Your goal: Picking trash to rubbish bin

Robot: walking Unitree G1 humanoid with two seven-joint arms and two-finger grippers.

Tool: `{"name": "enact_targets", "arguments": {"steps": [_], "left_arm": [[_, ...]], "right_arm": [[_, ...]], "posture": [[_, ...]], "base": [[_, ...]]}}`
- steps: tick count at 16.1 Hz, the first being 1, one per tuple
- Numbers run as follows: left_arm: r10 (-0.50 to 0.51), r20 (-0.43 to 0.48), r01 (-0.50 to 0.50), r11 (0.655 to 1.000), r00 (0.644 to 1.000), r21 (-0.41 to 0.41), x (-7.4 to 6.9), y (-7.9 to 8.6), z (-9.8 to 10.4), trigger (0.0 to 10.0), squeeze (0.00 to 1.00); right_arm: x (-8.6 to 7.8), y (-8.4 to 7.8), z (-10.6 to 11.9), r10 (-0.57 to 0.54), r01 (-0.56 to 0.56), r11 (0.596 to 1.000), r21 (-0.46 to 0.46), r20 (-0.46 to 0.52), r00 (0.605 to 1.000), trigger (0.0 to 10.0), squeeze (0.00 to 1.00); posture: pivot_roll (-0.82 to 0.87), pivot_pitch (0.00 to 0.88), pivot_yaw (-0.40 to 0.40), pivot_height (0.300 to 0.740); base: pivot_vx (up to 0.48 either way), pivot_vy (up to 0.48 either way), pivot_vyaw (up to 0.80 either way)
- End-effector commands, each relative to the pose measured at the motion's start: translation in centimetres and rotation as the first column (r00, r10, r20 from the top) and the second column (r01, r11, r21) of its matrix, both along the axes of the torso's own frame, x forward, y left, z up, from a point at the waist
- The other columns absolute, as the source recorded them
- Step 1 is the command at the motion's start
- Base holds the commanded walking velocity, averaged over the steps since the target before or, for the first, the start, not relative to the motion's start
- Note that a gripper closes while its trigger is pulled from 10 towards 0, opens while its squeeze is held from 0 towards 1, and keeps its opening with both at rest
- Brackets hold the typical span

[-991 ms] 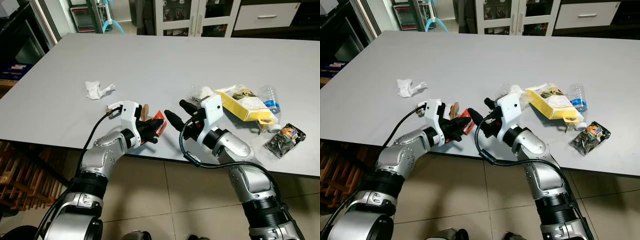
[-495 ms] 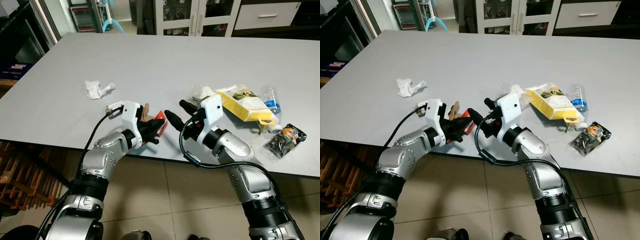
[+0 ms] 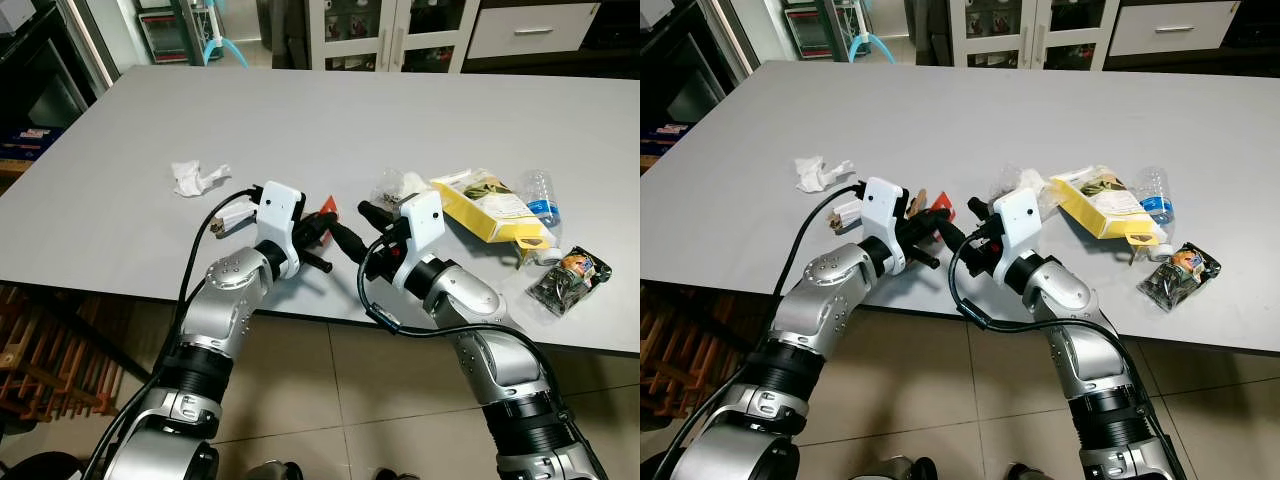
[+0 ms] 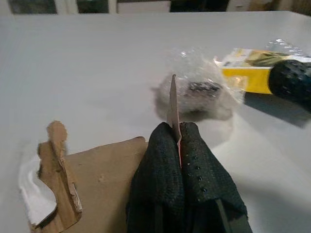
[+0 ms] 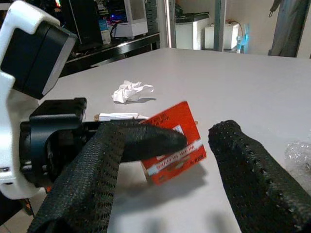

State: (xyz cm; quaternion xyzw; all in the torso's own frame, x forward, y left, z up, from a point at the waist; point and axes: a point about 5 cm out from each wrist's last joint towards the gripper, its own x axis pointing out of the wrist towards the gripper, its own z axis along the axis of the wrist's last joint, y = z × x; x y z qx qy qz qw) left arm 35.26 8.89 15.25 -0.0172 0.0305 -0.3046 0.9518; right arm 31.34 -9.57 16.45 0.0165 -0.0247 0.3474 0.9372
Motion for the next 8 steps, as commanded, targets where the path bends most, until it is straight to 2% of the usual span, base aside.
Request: {"name": "enact_targets", "arguments": {"steps": [1, 3, 4, 5, 8], "left_arm": [[0.02, 0.072, -0.021, 1.0, 0.997, 0.018, 0.3, -0.3, 1.4, 10.0, 0.0], [0.088, 0.143, -0.083, 0.996, 0.986, -0.04, 0.6, -0.2, 2.9, 10.0, 0.0], [0.142, 0.221, -0.112, 0.983, 0.965, -0.142, 0.5, -0.2, 4.3, 10.0, 0.0], [0.163, 0.28, -0.117, 0.978, 0.946, -0.175, 0.5, -0.1, 5.8, 10.0, 0.0], [0.202, 0.318, -0.132, 0.965, 0.926, -0.228, 0.4, -0.1, 7.5, 10.0, 0.0]], "right_arm": [[0.1, 0.0, 0.1, -0.003, 0.003, 1.0, -0.001, 0.008, 1.0, 10.0, 0.0], [0.2, 0.0, 0.2, -0.003, 0.003, 1.0, -0.002, 0.011, 1.0, 10.0, 0.0], [0.2, -0.1, 0.2, -0.003, 0.003, 1.0, -0.002, 0.013, 1.0, 10.0, 0.0], [0.2, 0.0, 0.2, -0.003, 0.003, 1.0, -0.003, 0.013, 1.0, 10.0, 0.0], [0.2, 0.0, 0.2, 0.001, -0.001, 1.0, -0.003, 0.014, 1.0, 10.0, 0.0]], "posture": [[-0.06, 0.077, 0.082, 0.74], [-0.06, 0.074, 0.081, 0.74], [-0.06, 0.07, 0.081, 0.74], [-0.06, 0.068, 0.081, 0.74], [-0.06, 0.062, 0.082, 0.74]], "base": [[0.0, 0.0, 0.0], [0.0, 0.0, 0.0], [0.0, 0.0, 0.0], [0.0, 0.0, 0.0], [0.0, 0.0, 0.0]]}}
